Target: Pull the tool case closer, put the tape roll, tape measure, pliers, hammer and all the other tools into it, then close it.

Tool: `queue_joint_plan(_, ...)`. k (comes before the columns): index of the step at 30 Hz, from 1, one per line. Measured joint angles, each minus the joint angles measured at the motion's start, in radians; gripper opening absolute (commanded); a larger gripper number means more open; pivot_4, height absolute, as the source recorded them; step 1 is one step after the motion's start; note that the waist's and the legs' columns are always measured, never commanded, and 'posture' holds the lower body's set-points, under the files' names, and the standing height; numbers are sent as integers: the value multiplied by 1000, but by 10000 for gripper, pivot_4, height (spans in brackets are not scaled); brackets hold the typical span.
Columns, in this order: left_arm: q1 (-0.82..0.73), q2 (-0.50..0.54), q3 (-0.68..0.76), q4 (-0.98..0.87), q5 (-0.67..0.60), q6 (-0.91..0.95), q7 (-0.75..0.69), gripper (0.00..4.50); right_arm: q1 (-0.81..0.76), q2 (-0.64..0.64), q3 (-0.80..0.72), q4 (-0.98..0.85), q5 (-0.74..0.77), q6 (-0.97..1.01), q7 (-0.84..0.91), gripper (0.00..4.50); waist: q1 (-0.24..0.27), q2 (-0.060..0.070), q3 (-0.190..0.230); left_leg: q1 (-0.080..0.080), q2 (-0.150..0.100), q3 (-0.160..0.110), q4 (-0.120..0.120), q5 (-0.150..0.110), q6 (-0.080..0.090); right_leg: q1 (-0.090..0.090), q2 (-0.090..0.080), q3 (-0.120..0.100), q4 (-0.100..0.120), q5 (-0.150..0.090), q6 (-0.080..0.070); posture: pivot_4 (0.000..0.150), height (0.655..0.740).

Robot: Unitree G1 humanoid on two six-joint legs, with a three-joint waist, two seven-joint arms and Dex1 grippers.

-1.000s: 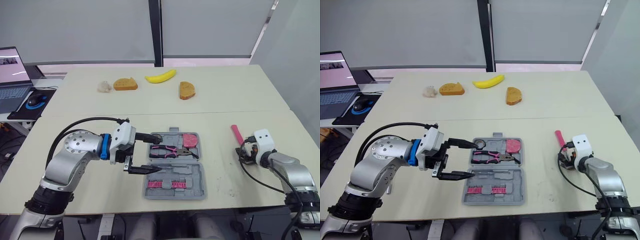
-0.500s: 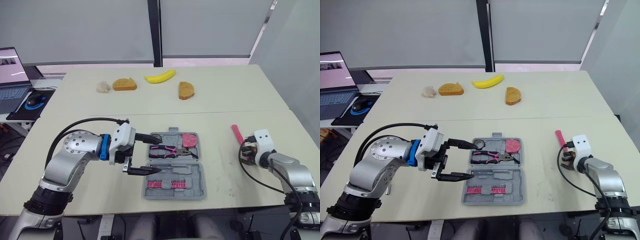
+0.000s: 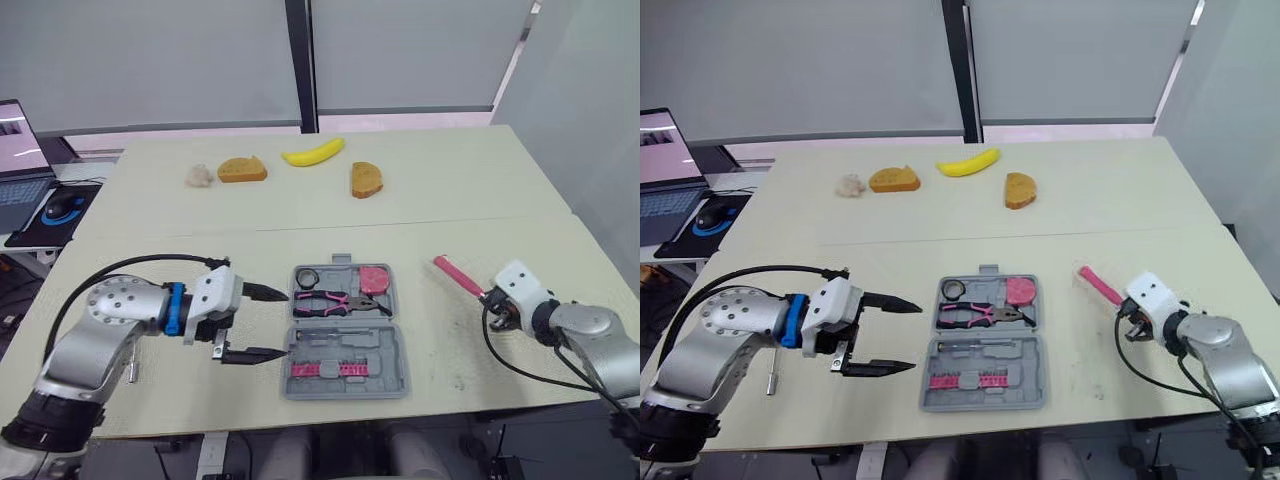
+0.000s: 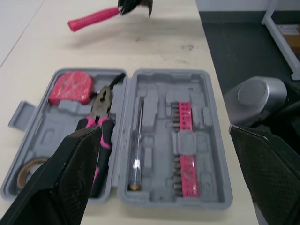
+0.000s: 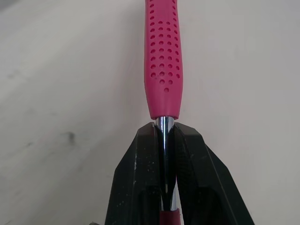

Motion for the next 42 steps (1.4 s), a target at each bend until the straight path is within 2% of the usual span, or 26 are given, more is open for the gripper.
queue_joint_plan(4,79,63,32,5,29,-36,-8,45000,-46,-82,107,-185,-4,-26,154,2053,3,0,0,0,0,0,0,0,0,1,0,0,-1,0,0,1500,7361)
queue_joint_plan(9,140,111,35,47,119,-143,-23,45000,-145,-108,247,-265,-31,-16,281,2053,10,-1,1,0,-1,-1,0,0,0,1,-1,-1,-4,0,0,1500,7361)
queue_joint_plan(13,155,120,21,66,177,-204,-18,45000,-294,-36,414,-305,-79,106,339,2053,8,-1,1,-1,-1,-2,0,0,0,1,-1,-1,-4,0,0,1500,7361)
queue_joint_plan(20,160,121,6,67,212,-230,-10,45000,-426,99,611,-286,-149,245,365,2053,8,-2,1,-1,-1,-2,0,0,0,0,-1,-1,-3,0,0,1500,7361)
queue_joint_plan(30,165,121,-2,27,219,-202,15,45000,-444,260,710,-186,-202,324,290,2053,6,-2,1,-1,-1,-2,0,0,0,-2,-1,-1,-1,0,0,1500,7361)
queue_joint_plan(42,166,121,-2,2,220,-181,26,45000,-445,299,734,-144,-215,339,253,2053,5,-2,1,-1,-1,-2,0,0,0,-2,-1,-1,1,0,0,1500,7361)
